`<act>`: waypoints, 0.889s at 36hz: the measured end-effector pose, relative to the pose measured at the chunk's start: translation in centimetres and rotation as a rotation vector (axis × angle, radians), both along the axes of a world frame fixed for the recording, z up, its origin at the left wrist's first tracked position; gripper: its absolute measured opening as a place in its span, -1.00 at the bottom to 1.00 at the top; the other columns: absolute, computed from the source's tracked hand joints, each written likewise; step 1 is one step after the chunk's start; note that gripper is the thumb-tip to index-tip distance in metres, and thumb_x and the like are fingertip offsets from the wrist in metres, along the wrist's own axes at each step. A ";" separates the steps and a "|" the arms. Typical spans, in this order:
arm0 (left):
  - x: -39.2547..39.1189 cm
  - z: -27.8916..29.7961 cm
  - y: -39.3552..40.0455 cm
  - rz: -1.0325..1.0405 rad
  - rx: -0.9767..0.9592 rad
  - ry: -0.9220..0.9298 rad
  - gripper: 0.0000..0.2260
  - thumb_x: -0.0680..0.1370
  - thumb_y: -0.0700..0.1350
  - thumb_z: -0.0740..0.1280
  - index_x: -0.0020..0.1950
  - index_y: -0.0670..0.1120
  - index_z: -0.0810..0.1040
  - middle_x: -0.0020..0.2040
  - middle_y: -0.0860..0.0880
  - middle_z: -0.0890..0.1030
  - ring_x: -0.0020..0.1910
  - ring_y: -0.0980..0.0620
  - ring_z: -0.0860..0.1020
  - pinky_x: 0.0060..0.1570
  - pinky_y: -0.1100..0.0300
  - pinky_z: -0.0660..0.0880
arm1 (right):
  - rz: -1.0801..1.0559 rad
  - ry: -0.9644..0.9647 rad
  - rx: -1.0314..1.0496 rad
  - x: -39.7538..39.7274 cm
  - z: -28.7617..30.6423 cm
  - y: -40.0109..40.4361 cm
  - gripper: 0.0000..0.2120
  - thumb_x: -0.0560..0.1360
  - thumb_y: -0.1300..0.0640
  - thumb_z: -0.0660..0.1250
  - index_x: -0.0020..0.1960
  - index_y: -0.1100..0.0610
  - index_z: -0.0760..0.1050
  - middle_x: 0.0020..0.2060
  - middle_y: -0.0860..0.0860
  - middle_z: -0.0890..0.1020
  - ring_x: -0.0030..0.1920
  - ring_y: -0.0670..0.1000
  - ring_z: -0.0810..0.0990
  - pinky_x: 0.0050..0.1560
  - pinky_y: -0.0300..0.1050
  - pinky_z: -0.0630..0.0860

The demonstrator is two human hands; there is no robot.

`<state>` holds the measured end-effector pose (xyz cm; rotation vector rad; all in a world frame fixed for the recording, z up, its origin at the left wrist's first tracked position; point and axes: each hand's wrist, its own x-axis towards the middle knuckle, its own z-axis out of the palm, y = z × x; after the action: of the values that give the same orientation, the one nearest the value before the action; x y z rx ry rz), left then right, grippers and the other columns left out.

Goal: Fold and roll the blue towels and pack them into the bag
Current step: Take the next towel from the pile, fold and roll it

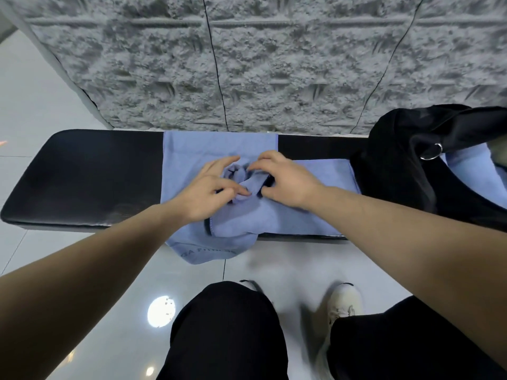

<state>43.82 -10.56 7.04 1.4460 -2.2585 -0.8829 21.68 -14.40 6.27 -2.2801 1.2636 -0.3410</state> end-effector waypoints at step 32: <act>0.1 1.2 -5.2 0.610 0.387 0.312 -0.71 0.59 -0.29 0.28 -0.21 0.00 0.27 -0.40 -0.02 0.26 -0.51 0.05 0.19 -0.51 0.22 0.11 | -0.221 -0.417 0.337 -0.5 -0.9 -1.2 -0.69 0.44 0.15 0.15 -0.13 -0.23 0.54 -0.09 -0.22 0.64 0.09 0.00 0.59 0.25 0.09 0.48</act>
<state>43.88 -15.73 8.19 1.8522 -1.3435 -1.2549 21.20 -15.61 5.35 -1.6837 1.2424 -0.5967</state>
